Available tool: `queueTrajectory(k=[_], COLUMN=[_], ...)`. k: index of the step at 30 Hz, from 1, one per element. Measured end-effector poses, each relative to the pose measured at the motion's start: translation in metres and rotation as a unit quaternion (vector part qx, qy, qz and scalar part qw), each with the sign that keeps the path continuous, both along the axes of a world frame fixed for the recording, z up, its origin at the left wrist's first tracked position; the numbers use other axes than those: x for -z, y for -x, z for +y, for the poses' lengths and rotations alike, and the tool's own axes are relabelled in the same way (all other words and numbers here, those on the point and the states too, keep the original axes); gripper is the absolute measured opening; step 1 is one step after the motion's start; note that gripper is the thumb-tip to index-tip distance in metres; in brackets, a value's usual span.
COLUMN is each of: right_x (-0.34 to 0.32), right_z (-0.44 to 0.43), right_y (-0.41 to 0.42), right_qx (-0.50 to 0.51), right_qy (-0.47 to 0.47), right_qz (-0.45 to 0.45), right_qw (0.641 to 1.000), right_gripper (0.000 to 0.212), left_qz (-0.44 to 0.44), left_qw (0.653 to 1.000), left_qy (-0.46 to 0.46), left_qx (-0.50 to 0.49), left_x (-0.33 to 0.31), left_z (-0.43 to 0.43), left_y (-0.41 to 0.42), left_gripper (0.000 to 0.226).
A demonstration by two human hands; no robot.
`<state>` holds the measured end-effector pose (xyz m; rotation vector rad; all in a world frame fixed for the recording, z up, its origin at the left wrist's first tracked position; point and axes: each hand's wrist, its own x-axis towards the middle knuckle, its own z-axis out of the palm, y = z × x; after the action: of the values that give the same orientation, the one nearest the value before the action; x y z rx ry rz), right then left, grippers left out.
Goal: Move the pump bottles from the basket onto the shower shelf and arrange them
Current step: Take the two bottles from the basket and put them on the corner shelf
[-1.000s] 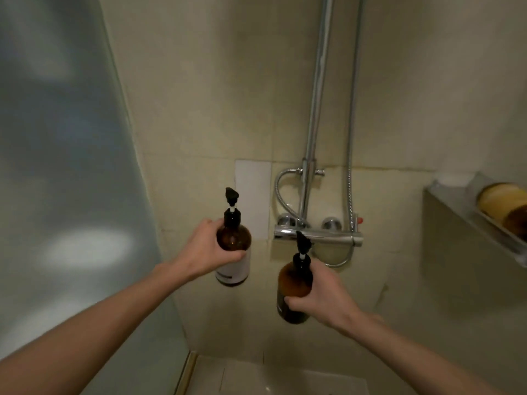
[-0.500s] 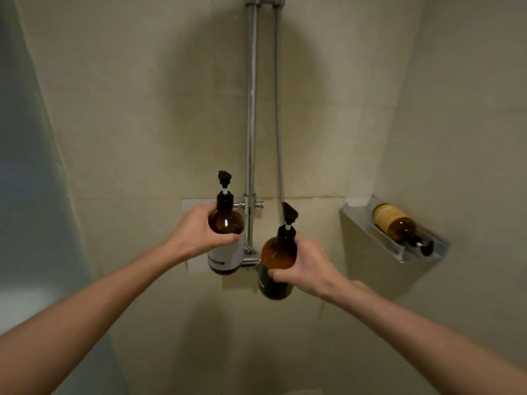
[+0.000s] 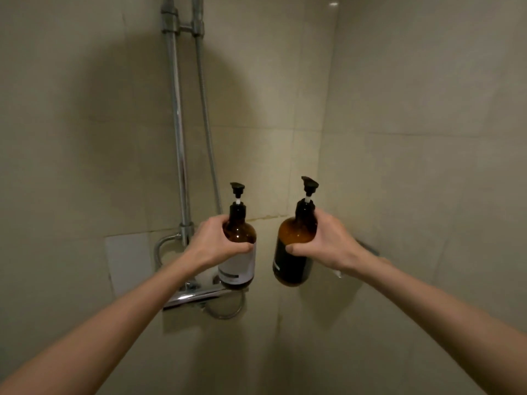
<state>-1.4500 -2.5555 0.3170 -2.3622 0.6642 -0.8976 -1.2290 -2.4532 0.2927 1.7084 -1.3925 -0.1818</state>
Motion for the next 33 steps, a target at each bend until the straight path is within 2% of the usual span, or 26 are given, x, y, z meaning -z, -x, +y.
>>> queueTrajectory(k=[12, 19, 23, 33], right_x=[-0.049, -0.036, -0.021, 0.004], right_z=[-0.172, -0.254, -0.286, -0.326], right_y=[-0.006, -0.043, -0.064, -0.102], right_qx=[0.031, 0.033, 0.039, 0.086], right_qy=[-0.003, -0.018, -0.034, -0.047], right_qz=[-0.023, 0.01, 0.036, 0.071], right_qw=[0.999, 0.999, 0.998, 0.993], right_gripper=[0.069, 0.068, 0.074, 0.067], left_qz=[-0.039, -0.048, -0.022, -0.022], left_qw=[0.999, 0.999, 1.0, 0.999], left_qy=[0.007, 0.005, 0.003, -0.012], left_qx=[0.003, -0.008, -0.005, -0.02], left_x=[-0.036, -0.043, -0.034, -0.009], left_z=[-0.111, -0.144, -0.149, -0.168], left_y=[0.013, 0.019, 0.016, -0.008], left_gripper=[0.051, 0.043, 0.05, 0.055])
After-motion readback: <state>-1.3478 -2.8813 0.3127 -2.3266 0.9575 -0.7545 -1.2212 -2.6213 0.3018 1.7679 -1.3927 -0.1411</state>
